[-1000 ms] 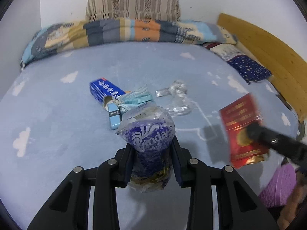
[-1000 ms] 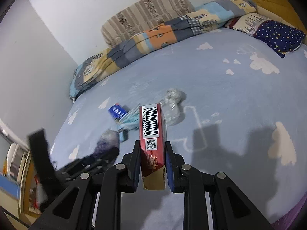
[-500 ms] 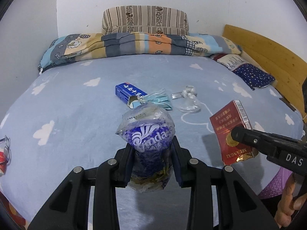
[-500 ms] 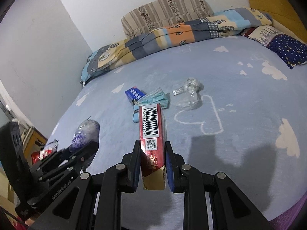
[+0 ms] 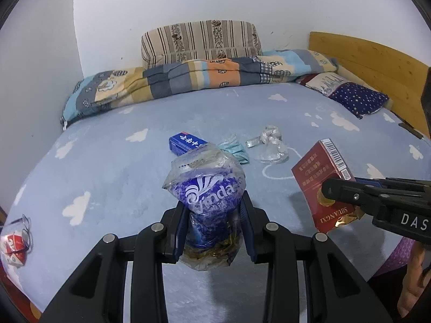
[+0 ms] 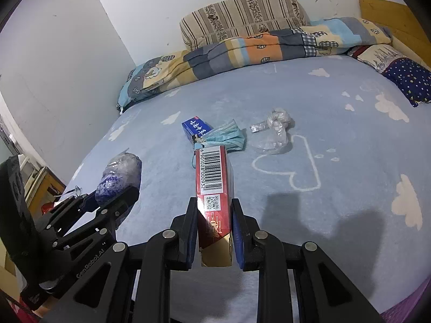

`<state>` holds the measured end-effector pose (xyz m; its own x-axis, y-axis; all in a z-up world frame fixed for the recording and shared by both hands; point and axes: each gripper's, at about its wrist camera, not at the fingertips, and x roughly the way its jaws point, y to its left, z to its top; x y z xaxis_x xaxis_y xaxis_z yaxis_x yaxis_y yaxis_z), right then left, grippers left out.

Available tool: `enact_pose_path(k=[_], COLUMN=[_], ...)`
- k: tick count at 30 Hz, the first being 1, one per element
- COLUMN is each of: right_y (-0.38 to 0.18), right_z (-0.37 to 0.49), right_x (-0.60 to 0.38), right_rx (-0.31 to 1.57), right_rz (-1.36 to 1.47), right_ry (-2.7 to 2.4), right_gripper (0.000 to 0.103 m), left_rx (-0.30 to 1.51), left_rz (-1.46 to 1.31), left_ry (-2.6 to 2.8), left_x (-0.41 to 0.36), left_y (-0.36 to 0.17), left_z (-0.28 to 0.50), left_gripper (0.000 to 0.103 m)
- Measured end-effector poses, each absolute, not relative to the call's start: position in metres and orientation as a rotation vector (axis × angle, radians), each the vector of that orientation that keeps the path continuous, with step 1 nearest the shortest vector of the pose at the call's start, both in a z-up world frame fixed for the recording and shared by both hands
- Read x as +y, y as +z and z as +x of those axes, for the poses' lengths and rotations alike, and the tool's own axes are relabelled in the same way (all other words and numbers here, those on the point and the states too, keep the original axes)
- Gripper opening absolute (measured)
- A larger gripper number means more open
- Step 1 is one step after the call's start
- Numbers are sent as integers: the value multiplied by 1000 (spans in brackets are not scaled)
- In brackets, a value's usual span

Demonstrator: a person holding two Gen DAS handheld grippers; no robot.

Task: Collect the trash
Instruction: 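Lift the cigarette box and tissue pack and hold them above the bed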

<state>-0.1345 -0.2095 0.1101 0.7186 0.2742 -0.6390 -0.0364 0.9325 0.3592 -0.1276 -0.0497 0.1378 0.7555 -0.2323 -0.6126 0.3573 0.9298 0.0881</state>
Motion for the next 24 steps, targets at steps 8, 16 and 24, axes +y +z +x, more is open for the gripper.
enact_pose_path(k=[8, 16, 24], right_y=[110, 113, 113], right_z=[-136, -139, -139], right_x=[-211, -210, -210], right_rx=[748, 735, 735], right_rz=[341, 338, 337], right_ry=[173, 178, 178], right_gripper=[24, 24, 24], left_rx=[626, 625, 625], left_rz=[213, 214, 215], left_ry=[-313, -311, -312], left_x=[-50, -50, -51], left_y=[139, 139, 139], left_z=[-130, -130, -130], left_gripper=[34, 34, 34])
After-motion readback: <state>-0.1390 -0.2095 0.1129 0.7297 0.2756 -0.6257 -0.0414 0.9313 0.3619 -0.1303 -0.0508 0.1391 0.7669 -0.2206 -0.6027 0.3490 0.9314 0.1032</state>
